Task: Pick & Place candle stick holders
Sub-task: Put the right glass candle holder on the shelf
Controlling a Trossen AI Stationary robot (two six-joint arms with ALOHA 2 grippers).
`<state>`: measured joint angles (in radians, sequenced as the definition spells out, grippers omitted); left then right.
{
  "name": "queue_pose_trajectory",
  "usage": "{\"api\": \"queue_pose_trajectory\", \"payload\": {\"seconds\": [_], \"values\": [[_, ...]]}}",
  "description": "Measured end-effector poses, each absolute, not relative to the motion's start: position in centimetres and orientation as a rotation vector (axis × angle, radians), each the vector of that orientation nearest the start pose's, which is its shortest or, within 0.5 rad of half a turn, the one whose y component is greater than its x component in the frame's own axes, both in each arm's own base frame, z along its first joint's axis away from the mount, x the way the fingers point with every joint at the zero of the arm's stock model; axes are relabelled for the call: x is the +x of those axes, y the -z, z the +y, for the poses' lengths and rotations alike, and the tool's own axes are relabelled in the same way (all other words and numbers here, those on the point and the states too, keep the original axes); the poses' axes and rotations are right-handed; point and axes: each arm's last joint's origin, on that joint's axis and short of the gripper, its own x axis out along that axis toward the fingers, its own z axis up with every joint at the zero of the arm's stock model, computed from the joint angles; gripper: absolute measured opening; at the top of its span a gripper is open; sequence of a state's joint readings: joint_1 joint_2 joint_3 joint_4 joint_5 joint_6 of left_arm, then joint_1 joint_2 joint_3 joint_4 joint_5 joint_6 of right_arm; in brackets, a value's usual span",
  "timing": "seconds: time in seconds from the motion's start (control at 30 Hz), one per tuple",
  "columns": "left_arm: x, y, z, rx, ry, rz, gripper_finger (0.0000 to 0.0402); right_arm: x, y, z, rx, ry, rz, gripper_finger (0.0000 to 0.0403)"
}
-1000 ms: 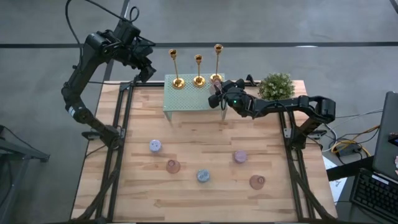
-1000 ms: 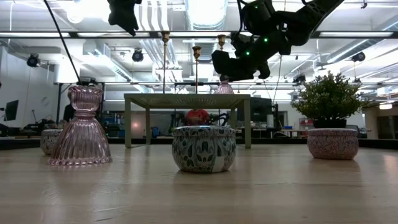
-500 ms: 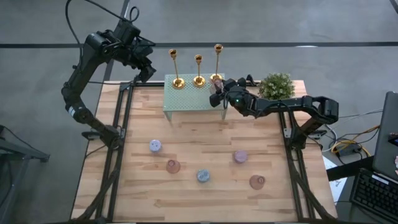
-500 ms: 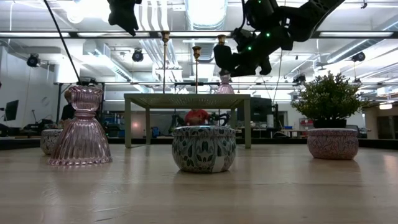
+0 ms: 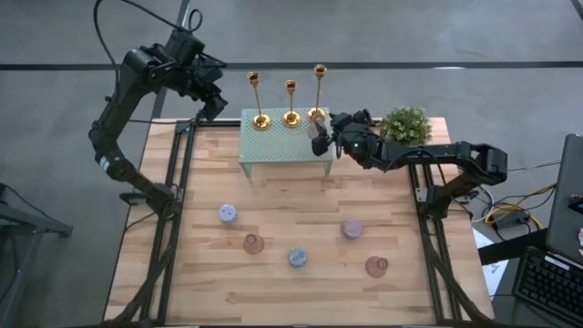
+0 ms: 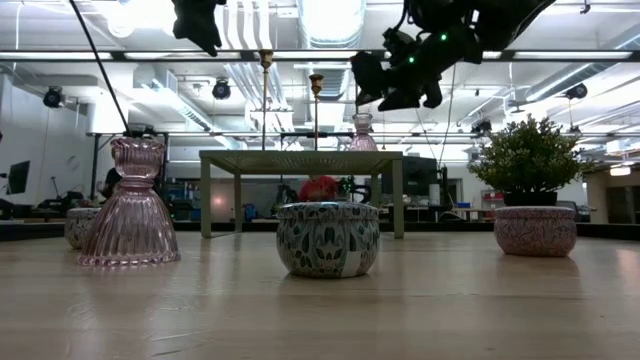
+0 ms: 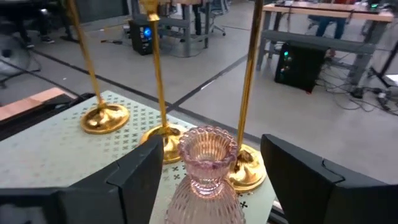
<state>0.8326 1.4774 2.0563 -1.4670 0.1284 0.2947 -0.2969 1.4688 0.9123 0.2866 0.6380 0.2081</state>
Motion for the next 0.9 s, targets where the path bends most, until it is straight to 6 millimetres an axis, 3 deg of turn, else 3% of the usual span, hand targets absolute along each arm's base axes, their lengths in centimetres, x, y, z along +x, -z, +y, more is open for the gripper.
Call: {"api": "queue_pose_trajectory", "payload": {"seconds": [0.27,0.47,0.73,0.9], "values": [[15.2,-48.0,16.1,-0.147,-0.536,0.867,0.0225,28.2,-27.6,-9.3,0.193,0.908,0.256,0.0286],[15.0,-48.1,16.0,-0.147,-0.538,0.862,0.0225,25.9,-29.4,-7.7,0.269,0.776,0.298,0.0284],[15.0,-48.1,16.0,-0.148,-0.538,0.862,0.0225,22.4,-31.8,-5.5,0.432,0.494,0.328,0.0264],[15.0,-48.1,16.0,-0.148,-0.538,0.862,0.0225,21.1,-31.7,-3.5,0.531,0.263,0.449,0.0254]]}}
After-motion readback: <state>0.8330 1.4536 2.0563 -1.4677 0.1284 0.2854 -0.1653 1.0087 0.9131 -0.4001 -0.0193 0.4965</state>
